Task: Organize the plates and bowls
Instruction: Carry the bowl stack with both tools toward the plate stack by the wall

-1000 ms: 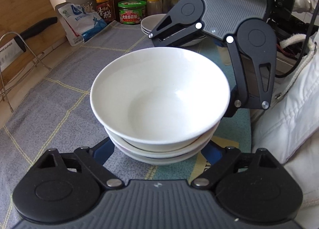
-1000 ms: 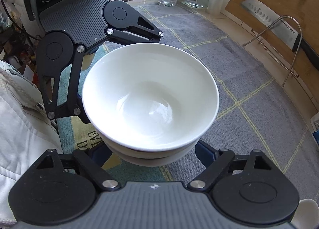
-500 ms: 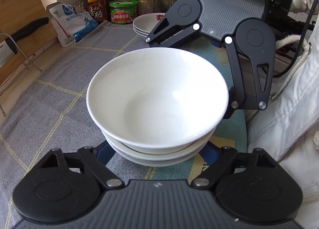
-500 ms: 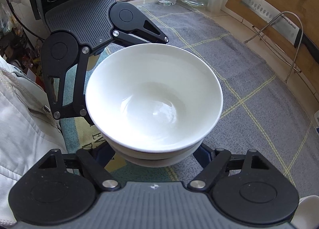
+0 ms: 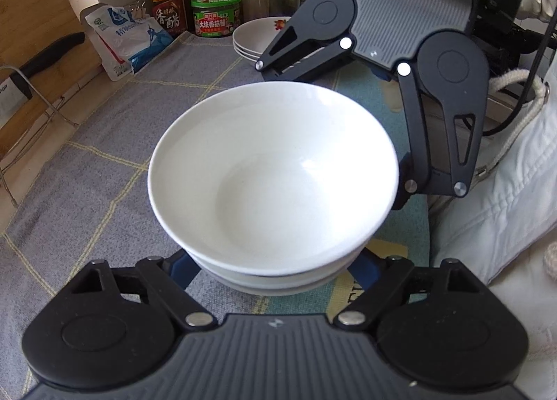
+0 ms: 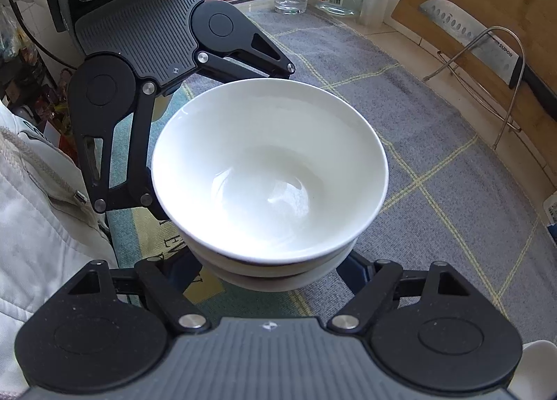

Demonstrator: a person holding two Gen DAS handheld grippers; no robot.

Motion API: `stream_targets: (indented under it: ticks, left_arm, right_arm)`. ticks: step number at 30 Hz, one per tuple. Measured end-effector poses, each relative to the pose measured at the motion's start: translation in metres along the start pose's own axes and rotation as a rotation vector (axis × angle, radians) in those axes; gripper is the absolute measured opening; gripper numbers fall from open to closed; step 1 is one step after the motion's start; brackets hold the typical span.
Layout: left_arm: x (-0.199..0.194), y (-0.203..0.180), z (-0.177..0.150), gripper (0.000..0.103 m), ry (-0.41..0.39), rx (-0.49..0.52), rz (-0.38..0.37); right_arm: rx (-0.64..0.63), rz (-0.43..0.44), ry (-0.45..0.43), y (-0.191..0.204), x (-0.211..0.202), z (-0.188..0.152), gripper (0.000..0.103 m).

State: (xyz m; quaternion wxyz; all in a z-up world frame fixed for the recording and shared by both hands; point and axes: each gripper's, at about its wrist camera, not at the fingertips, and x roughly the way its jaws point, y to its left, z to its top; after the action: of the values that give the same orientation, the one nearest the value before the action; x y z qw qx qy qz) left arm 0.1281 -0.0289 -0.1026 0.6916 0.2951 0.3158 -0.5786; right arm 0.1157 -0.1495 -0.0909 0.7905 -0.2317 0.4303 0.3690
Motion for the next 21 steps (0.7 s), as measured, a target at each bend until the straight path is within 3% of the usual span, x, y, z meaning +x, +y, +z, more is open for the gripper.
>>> stream_targets:
  ticks: [11, 21]
  left_arm:
    - [0.005, -0.014, 0.049, 0.087, 0.008, 0.018, 0.008]
    - [0.04, -0.026, 0.116, 0.087, -0.025, 0.078, -0.002]
  right_arm:
    - [0.013, 0.003, -0.024, -0.023, -0.039, -0.023, 0.086]
    - [0.043, -0.057, -0.03, -0.065, -0.089, -0.068, 0.086]
